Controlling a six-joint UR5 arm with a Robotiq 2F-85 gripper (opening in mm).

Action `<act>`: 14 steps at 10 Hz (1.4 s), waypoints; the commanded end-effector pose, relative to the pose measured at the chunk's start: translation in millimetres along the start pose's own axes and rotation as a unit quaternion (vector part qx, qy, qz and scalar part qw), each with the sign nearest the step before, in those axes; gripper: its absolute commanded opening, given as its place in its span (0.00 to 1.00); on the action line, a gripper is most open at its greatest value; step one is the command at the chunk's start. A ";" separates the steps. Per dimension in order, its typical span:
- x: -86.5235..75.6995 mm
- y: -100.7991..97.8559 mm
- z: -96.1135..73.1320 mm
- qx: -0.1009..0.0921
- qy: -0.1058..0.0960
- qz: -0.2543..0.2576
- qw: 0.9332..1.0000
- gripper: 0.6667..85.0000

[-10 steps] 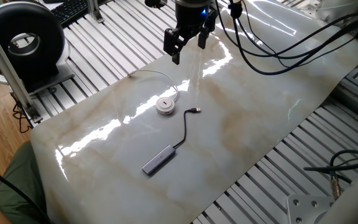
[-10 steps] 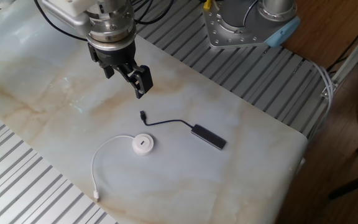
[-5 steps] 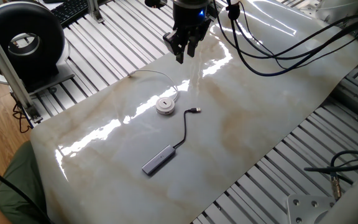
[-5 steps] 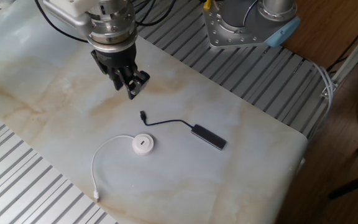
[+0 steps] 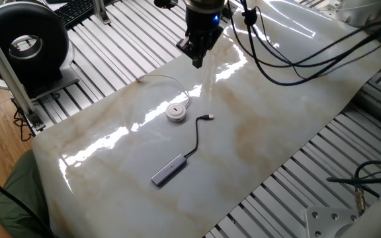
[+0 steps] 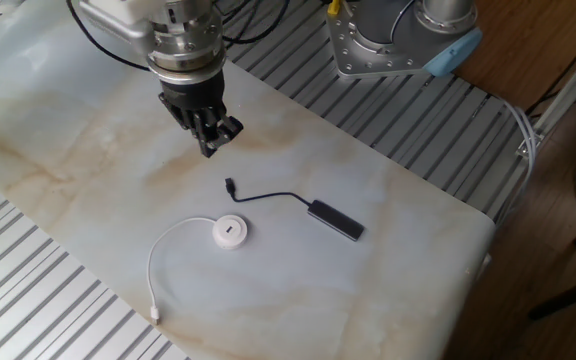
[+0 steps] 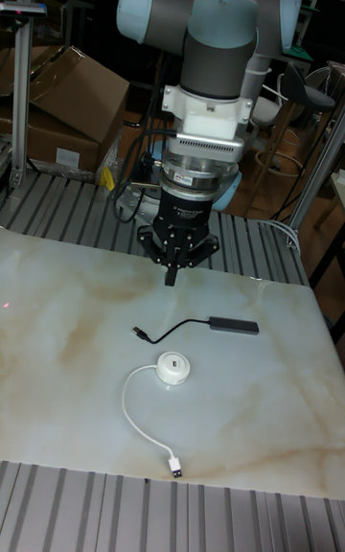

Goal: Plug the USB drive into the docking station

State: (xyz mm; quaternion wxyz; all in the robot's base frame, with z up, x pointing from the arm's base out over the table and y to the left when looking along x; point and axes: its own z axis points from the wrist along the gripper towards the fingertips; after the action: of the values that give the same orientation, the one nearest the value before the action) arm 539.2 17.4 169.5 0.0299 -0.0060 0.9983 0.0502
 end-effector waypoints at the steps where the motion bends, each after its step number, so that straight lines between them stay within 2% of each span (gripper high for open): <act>1: 24.0 10.2 21.7 -0.037 -0.002 0.020 0.999 0.01; 3: 40.0 3.3 38.5 -0.020 -0.001 0.019 1.000 0.01; 4: 45.9 2.5 46.2 -0.019 -0.003 0.018 1.000 0.01; 5: 52.3 7.3 54.8 -0.035 -0.005 0.011 0.999 0.01; 6: 52.1 6.7 63.9 -0.041 -0.017 0.001 0.999 0.01; 9: 37.9 -2.4 81.9 -0.034 -0.060 -0.021 0.997 0.01; 12: 33.3 -5.6 86.0 -0.045 -0.074 -0.035 0.996 0.01; 14: 32.1 -11.4 84.9 -0.036 -0.075 -0.040 0.996 0.01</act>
State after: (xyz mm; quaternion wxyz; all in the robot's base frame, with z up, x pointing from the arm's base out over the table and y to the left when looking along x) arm 508.4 18.6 83.7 0.0941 -0.0367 0.9913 0.0849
